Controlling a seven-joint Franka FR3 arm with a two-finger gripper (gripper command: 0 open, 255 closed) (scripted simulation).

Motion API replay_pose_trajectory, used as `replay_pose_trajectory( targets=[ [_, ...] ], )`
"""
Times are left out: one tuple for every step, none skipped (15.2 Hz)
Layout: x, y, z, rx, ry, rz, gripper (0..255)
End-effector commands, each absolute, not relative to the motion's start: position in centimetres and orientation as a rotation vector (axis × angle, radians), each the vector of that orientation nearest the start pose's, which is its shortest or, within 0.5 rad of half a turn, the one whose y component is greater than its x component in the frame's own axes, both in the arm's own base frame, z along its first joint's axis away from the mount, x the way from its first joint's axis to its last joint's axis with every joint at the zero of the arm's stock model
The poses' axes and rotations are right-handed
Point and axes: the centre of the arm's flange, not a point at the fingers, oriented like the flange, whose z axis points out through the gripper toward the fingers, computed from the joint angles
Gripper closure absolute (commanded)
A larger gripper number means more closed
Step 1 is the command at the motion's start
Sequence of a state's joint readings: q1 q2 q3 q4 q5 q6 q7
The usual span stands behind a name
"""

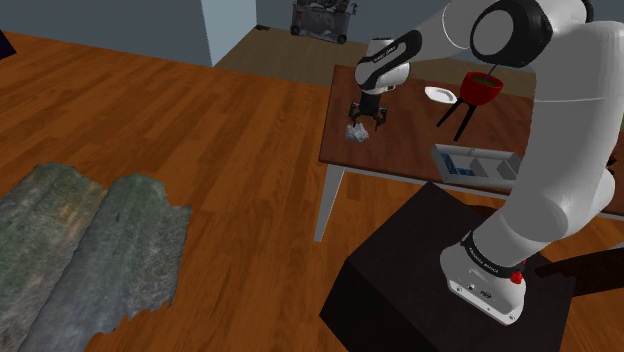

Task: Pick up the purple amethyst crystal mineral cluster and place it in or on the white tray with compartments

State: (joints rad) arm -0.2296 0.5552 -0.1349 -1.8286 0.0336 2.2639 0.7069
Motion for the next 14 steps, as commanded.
replay_pose_trajectory(
  targets=[
    [62.7, -21.9, 22.8, -2.805, 1.631, 0.256, 0],
    [64.5, -21.7, 23.0, -2.831, 1.622, 0.295, 0],
    [65.2, -21.6, 23.0, -2.842, 1.618, 0.311, 0],
    [65.0, -21.6, 22.5, -2.842, 1.618, 0.311, 0],
    [64.9, -21.6, 22.0, -2.842, 1.618, 0.311, 0],
    [64.8, -21.6, 21.5, -2.842, 1.618, 0.311, 0],
    [64.7, -21.6, 21.0, -2.842, 1.618, 0.311, 0],
    [64.5, -21.6, 20.5, -2.842, 1.618, 0.311, 0],
    [64.4, -21.7, 20.0, -2.842, 1.618, 0.311, 0],
    [64.2, -21.7, 19.2, -2.842, 1.618, 0.311, 0],
    [64.2, -21.7, 19.2, -2.842, 1.618, 0.311, 0],
    [64.2, -21.7, 19.2, -2.842, 1.618, 0.311, 0],
    [64.2, -21.7, 19.2, -2.842, 1.618, 0.311, 0],
    [64.2, -21.7, 19.2, -2.842, 1.618, 0.311, 0]
  ],
)
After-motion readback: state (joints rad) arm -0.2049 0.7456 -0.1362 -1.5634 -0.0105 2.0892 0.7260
